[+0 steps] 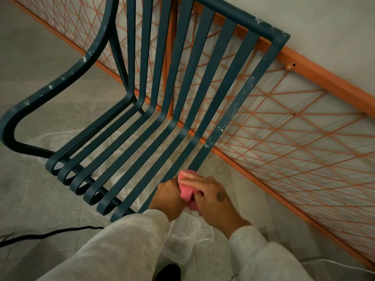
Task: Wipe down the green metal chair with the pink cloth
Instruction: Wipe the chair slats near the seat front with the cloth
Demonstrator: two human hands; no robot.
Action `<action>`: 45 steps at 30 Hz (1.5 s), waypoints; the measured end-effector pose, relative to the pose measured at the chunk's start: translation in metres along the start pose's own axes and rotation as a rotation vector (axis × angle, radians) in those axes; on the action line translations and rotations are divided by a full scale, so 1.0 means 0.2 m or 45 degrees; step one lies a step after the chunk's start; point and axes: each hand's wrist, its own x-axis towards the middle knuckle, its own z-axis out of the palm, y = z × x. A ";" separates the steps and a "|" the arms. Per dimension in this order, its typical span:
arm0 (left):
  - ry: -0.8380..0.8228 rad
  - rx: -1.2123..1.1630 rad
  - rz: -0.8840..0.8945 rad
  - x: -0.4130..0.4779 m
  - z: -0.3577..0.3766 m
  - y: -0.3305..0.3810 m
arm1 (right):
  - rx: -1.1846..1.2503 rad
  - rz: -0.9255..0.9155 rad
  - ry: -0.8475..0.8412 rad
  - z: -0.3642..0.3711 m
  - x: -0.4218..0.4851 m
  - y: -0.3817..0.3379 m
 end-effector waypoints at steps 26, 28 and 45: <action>-0.006 -0.171 -0.067 0.31 -0.02 0.26 | -0.128 -0.004 0.422 -0.45 0.38 0.12; -0.010 -0.200 -0.061 0.31 -0.02 0.26 | -0.032 -0.023 0.277 -0.35 0.32 0.12; -0.084 -0.137 -0.113 0.32 -0.02 0.26 | -0.401 -0.217 0.021 -0.34 0.28 0.16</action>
